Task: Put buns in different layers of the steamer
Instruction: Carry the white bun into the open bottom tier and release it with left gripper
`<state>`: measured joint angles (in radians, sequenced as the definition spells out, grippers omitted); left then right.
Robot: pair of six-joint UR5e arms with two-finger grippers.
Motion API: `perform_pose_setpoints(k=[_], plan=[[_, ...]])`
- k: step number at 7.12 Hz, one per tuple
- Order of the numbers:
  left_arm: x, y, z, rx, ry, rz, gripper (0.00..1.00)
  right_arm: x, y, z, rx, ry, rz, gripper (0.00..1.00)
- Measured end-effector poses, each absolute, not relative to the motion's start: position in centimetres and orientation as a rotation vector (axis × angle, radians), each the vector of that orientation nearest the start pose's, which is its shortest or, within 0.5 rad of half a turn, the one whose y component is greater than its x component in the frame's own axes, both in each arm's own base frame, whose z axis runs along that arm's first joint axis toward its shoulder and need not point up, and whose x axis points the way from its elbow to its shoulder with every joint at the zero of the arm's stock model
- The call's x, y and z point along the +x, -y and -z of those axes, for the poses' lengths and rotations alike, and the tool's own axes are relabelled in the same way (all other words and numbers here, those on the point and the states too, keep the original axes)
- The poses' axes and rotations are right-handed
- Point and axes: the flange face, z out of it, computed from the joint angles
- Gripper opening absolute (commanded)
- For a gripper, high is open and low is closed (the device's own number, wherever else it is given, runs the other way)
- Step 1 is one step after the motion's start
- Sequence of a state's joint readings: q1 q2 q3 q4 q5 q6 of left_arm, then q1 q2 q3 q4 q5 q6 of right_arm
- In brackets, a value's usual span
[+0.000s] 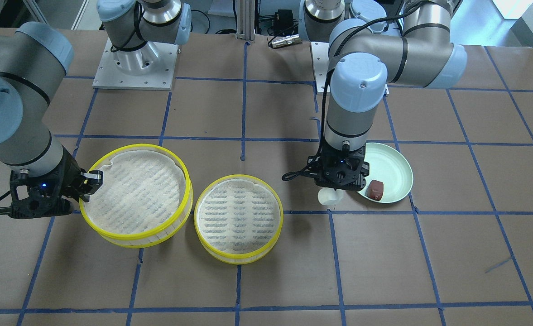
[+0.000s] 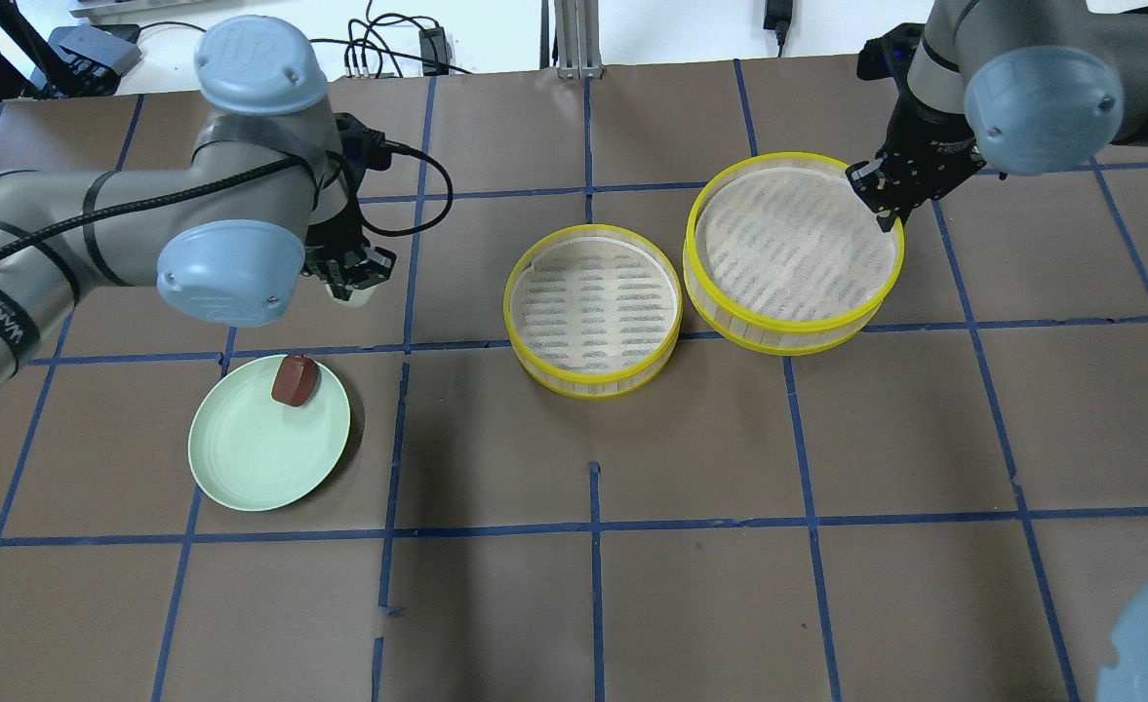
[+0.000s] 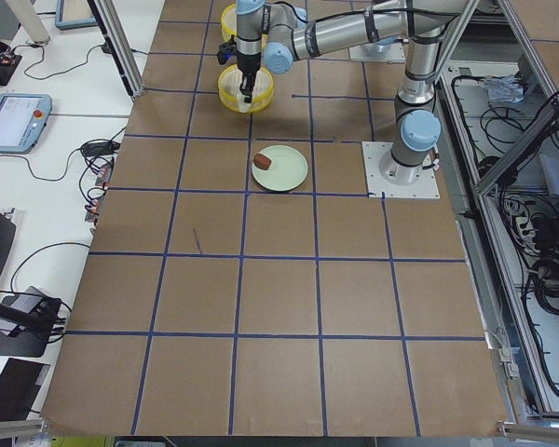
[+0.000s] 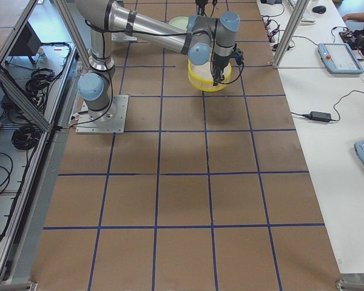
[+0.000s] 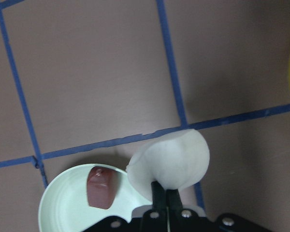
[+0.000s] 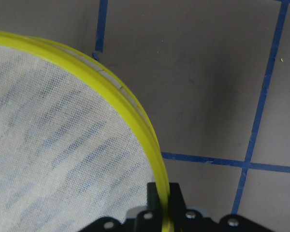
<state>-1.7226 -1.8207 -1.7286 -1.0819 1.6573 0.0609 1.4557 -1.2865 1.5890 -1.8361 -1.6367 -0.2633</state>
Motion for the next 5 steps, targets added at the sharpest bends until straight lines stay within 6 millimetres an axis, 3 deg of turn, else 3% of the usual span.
perform_pose_setpoints(k=[2, 3, 4, 5], plan=[[-26.8, 56.3, -31.3, 0.353, -3.121, 0.264, 0.05, 5.8, 60.0, -35.0, -0.239, -3.19, -0.082, 0.07], [-28.3, 56.7, -30.8, 0.348, -3.136, 0.309, 0.72, 5.8, 60.0, -35.0, -0.238, -3.19, -0.082, 0.08], [-29.2, 56.7, -30.3, 0.355, -3.14, 0.332, 1.0, 5.8, 60.0, -35.0, -0.231, -3.188, -0.08, 0.08], [-29.7, 56.5, -29.8, 0.364, -3.141, 0.334, 1.0, 5.9, 60.0, -35.1, -0.212, -3.187, -0.076, 0.07]])
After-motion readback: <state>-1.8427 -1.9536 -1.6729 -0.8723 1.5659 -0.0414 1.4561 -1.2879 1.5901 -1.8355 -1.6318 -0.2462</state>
